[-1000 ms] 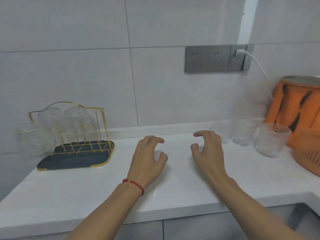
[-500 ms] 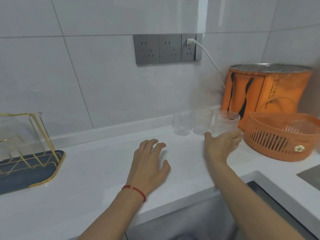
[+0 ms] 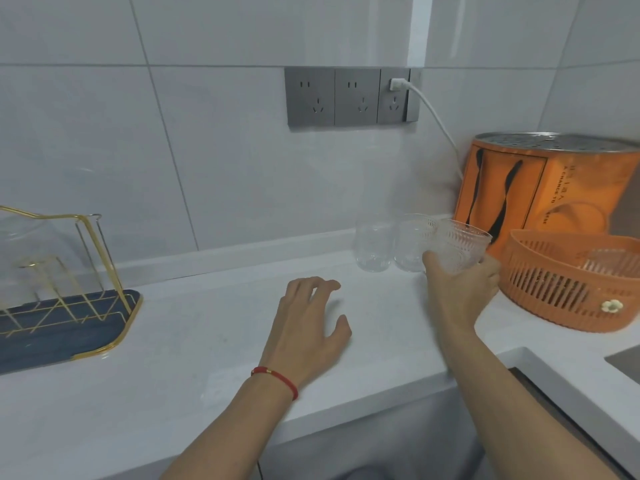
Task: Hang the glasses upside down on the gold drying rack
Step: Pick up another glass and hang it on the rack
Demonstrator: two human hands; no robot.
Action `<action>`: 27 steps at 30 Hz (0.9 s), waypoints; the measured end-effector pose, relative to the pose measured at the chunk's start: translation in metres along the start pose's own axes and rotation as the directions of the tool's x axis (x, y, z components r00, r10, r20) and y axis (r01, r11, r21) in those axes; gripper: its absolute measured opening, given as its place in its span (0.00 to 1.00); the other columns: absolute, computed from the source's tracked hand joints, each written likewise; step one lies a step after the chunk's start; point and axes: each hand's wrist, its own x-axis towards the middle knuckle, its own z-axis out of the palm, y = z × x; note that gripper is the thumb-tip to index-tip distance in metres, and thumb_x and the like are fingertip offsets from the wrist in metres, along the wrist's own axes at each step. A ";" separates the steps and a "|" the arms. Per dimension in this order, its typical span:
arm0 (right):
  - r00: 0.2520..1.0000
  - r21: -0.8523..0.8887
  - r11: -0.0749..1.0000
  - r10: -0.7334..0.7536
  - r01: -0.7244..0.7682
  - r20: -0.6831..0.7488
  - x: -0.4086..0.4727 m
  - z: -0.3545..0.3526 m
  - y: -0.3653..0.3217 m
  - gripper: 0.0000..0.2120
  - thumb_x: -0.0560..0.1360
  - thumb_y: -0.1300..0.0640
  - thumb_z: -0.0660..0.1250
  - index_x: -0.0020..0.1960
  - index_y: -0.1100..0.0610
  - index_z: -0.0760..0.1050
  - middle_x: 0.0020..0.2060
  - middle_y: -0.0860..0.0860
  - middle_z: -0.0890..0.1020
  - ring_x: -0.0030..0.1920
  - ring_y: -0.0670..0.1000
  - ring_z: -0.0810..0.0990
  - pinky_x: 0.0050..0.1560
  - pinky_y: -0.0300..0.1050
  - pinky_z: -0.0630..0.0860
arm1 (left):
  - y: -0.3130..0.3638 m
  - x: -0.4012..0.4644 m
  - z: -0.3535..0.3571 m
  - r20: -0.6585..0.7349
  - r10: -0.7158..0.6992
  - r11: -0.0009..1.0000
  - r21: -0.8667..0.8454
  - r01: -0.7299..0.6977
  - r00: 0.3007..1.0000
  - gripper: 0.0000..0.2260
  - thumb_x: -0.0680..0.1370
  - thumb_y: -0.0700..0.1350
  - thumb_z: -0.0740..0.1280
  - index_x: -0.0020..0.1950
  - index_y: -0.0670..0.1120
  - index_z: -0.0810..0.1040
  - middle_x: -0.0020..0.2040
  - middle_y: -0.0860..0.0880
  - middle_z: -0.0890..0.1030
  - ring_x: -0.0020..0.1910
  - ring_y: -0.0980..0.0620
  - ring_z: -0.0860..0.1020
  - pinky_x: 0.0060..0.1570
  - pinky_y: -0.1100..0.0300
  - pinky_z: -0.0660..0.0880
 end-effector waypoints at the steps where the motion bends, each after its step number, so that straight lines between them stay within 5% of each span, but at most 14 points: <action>1: 0.998 0.053 0.998 -0.045 0.042 0.053 -0.006 -0.004 -0.002 0.39 0.65 0.42 0.77 0.69 0.58 0.67 0.63 0.56 0.74 0.64 0.60 0.72 0.65 0.61 0.74 | 0.000 -0.001 -0.001 0.003 0.002 1.000 -0.023 -0.002 1.000 0.20 0.75 0.48 0.66 0.66 0.51 0.73 0.63 0.53 0.75 0.67 0.52 0.68 0.66 0.57 0.69; 5: 0.899 0.141 0.960 -0.276 0.242 0.339 -0.041 -0.016 -0.015 0.38 0.67 0.44 0.79 0.72 0.50 0.70 0.62 0.50 0.73 0.60 0.48 0.74 0.61 0.45 0.74 | 0.006 0.000 -0.010 -0.025 -0.065 0.971 -0.231 0.058 0.998 0.19 0.76 0.45 0.70 0.66 0.54 0.73 0.62 0.56 0.76 0.60 0.56 0.75 0.60 0.60 0.74; 8: 0.697 0.260 0.856 -0.515 0.446 0.499 -0.075 -0.019 -0.027 0.38 0.65 0.47 0.82 0.73 0.47 0.73 0.59 0.48 0.75 0.57 0.37 0.75 0.58 0.28 0.71 | 0.015 0.004 -0.028 -0.007 -0.281 0.798 -0.557 0.230 0.960 0.28 0.70 0.58 0.75 0.68 0.62 0.71 0.62 0.59 0.77 0.55 0.59 0.80 0.47 0.67 0.79; 11: 0.494 0.339 0.781 -0.604 0.525 0.625 -0.107 -0.010 -0.043 0.43 0.64 0.48 0.83 0.77 0.45 0.72 0.59 0.48 0.73 0.63 0.44 0.75 0.58 0.25 0.69 | 0.012 0.003 -0.055 0.047 -0.404 0.626 -0.715 0.313 0.914 0.34 0.63 0.63 0.78 0.67 0.66 0.71 0.61 0.55 0.78 0.56 0.63 0.80 0.48 0.67 0.80; 13: 0.395 0.376 0.763 -0.611 0.526 0.686 -0.123 -0.004 -0.055 0.44 0.66 0.46 0.83 0.79 0.42 0.70 0.61 0.47 0.70 0.67 0.48 0.71 0.63 0.28 0.68 | 0.005 -0.003 -0.077 0.043 -0.491 0.552 -0.757 0.349 0.870 0.31 0.63 0.58 0.80 0.65 0.62 0.76 0.62 0.49 0.80 0.58 0.55 0.82 0.49 0.57 0.84; 15: 0.330 0.411 0.818 -0.549 0.403 0.768 -0.133 0.001 -0.068 0.43 0.68 0.38 0.79 0.79 0.37 0.66 0.65 0.43 0.70 0.71 0.43 0.70 0.66 0.31 0.69 | -0.004 -0.011 -0.099 0.056 -0.570 0.430 -0.830 0.356 0.820 0.28 0.65 0.51 0.80 0.64 0.55 0.78 0.61 0.45 0.81 0.56 0.48 0.84 0.45 0.50 0.84; 17: 0.276 0.382 0.918 -0.397 0.109 0.875 -0.143 0.004 -0.079 0.42 0.69 0.31 0.72 0.80 0.35 0.63 0.69 0.41 0.74 0.68 0.38 0.76 0.65 0.40 0.78 | -0.015 -0.021 -0.118 0.065 -0.586 0.341 -0.885 0.318 0.808 0.26 0.68 0.47 0.79 0.65 0.49 0.78 0.58 0.42 0.84 0.52 0.45 0.86 0.45 0.46 0.84; 19: 0.186 0.305 0.942 -0.277 -0.141 0.943 -0.155 0.008 -0.087 0.35 0.73 0.30 0.67 0.78 0.40 0.68 0.62 0.48 0.85 0.58 0.47 0.87 0.60 0.53 0.84 | -0.023 -0.030 -0.133 0.069 -0.578 0.311 -0.903 0.297 0.813 0.26 0.69 0.45 0.78 0.65 0.45 0.77 0.57 0.39 0.85 0.53 0.42 0.85 0.50 0.41 0.83; 21: 0.169 0.295 0.930 -0.262 -0.220 0.950 -0.169 0.015 -0.093 0.27 0.77 0.34 0.66 0.72 0.46 0.75 0.55 0.53 0.89 0.51 0.56 0.90 0.61 0.62 0.83 | -0.032 -0.039 -0.145 0.074 -0.575 0.334 -0.888 0.317 0.815 0.25 0.70 0.48 0.78 0.65 0.47 0.77 0.59 0.39 0.83 0.56 0.42 0.84 0.54 0.39 0.82; 23: 0.227 0.299 0.918 -0.242 -0.262 0.943 -0.179 0.023 -0.100 0.25 0.78 0.37 0.69 0.71 0.47 0.76 0.56 0.54 0.88 0.49 0.57 0.90 0.64 0.64 0.81 | -0.045 -0.048 -0.157 0.002 -0.589 0.495 -0.789 0.363 0.808 0.24 0.69 0.57 0.78 0.62 0.57 0.78 0.60 0.48 0.81 0.55 0.52 0.84 0.52 0.47 0.84; 25: 0.300 0.293 0.934 -0.224 -0.207 0.927 -0.182 0.033 -0.112 0.21 0.79 0.39 0.70 0.69 0.43 0.75 0.57 0.53 0.87 0.46 0.55 0.91 0.62 0.60 0.80 | -0.066 -0.059 -0.173 -0.154 -0.562 0.746 -0.519 0.418 0.812 0.18 0.72 0.64 0.70 0.59 0.61 0.79 0.57 0.58 0.81 0.54 0.57 0.82 0.51 0.56 0.82; 27: 0.361 0.286 0.952 -0.230 -0.111 0.904 -0.182 0.044 -0.133 0.18 0.79 0.39 0.68 0.67 0.38 0.72 0.58 0.52 0.84 0.42 0.50 0.91 0.57 0.49 0.78 | -0.096 -0.073 -0.187 -0.274 -0.512 0.858 -0.118 0.500 0.814 0.12 0.77 0.60 0.64 0.53 0.57 0.80 0.54 0.57 0.82 0.55 0.54 0.79 0.51 0.55 0.78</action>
